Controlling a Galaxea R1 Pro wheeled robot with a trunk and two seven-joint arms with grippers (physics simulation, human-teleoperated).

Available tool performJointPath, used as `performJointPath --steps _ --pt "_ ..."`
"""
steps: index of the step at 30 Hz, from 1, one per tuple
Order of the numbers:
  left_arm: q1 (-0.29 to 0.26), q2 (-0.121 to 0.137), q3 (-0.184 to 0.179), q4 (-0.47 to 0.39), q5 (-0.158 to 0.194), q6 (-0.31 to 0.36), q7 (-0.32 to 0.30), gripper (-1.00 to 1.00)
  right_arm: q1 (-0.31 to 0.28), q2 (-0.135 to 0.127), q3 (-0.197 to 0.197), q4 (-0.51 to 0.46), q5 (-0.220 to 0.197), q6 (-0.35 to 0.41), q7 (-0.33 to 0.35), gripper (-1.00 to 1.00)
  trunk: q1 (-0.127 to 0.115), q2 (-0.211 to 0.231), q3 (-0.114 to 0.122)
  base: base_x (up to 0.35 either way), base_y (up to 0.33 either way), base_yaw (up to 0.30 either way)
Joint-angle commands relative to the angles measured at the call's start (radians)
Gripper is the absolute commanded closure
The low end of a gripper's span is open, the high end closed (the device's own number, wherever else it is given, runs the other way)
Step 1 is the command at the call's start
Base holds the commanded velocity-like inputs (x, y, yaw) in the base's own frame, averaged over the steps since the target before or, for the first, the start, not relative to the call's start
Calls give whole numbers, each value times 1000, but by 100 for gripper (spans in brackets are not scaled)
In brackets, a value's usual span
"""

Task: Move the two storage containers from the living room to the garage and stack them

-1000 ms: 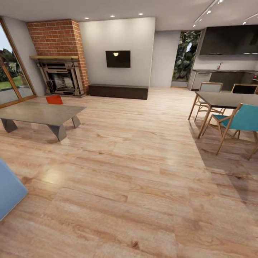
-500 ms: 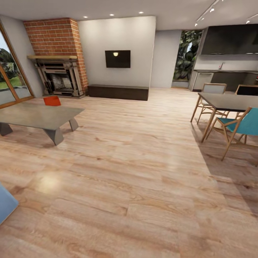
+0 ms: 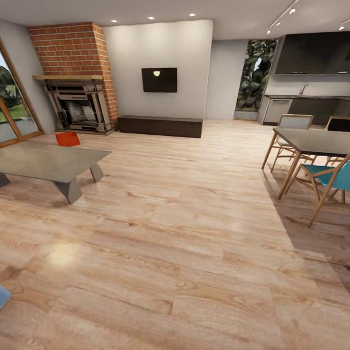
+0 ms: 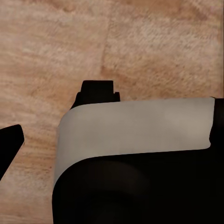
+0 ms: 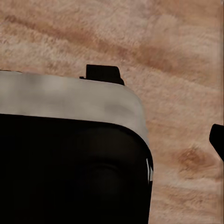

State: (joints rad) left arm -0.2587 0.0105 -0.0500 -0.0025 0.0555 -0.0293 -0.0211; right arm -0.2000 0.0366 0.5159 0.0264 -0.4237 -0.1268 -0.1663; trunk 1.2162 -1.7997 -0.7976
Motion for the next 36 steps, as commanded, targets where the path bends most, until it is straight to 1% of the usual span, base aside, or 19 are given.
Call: performJointPath --steps 1,10,14,15,19,22,36 --pt "-1 0 -5 1 6 -3 -2 -100 -1 1 8 3 -9 -5 -1 -100 0 0 -1 324 0 0" --pt "-1 0 -5 1 6 -3 -2 -100 -1 0 9 3 0 -1 9 -100 0 0 -1 324 0 0" --pt "-1 0 -5 1 6 -3 -3 -100 -1 -2 10 3 2 6 107 -100 0 0 -1 324 0 0" --pt "-1 0 -5 1 6 -4 -2 -100 -1 -3 10 3 2 7 119 -100 0 0 -1 324 0 0" --pt "-1 0 -5 1 6 -3 -2 -100 -1 -3 10 3 2 7 132 -100 0 0 -1 324 0 0" --pt "-1 0 -5 1 6 -3 -2 -100 -1 -4 10 3 2 7 158 -100 0 0 -1 324 0 0" --pt "-1 0 -5 1 6 -4 -2 -100 -1 -4 10 3 2 6 165 -100 0 0 -1 324 0 0"
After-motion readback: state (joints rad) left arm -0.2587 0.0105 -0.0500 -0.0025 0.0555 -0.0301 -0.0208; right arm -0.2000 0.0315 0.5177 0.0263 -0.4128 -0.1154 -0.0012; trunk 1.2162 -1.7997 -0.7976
